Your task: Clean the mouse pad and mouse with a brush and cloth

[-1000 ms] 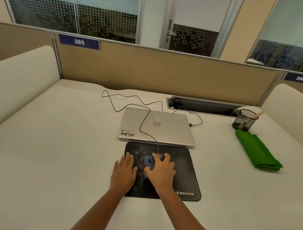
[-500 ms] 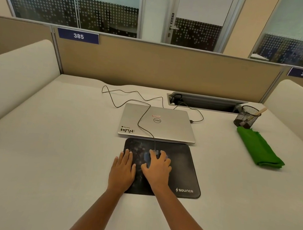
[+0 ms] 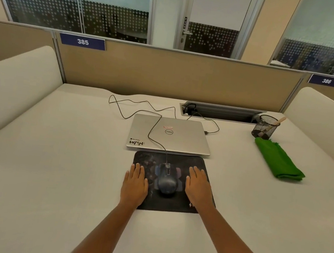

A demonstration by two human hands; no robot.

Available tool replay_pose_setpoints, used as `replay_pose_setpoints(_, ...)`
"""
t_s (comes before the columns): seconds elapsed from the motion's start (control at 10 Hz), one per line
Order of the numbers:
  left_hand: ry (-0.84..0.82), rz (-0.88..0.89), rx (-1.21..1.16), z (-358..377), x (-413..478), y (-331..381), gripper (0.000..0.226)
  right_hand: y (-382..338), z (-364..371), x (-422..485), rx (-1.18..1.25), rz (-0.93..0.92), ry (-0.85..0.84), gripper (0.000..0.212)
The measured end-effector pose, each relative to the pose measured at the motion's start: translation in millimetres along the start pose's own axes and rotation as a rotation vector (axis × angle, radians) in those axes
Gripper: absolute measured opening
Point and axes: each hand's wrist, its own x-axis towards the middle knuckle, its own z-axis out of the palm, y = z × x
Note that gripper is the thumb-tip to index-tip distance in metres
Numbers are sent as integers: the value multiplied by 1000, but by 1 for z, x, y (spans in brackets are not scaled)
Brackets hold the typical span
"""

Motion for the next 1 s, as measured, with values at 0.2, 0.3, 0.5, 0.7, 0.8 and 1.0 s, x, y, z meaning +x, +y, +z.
replay_pose_setpoints(0.2,-23,31,20,5,-3,13,54,3,12,-12,-69,-32,-65,50)
replay_pose_setpoints(0.3,-8,28,39,8,-6,13,54,6,19,-14,-89,-39,-55,52)
replay_pose_setpoints(0.5,20,23,31,10,-9,12,56,11,26,-16,-116,-40,-57,54)
replay_pose_setpoints(0.7,13,21,42,7,-7,11,56,18,10,-12,-113,-55,-134,56)
replay_pose_setpoints(0.8,61,9,90,-10,0,7,57,28,-33,-5,-120,-69,-99,57)
replay_pose_setpoints(1.0,341,18,178,-112,53,2,61,23,-196,2,33,-221,270,49)
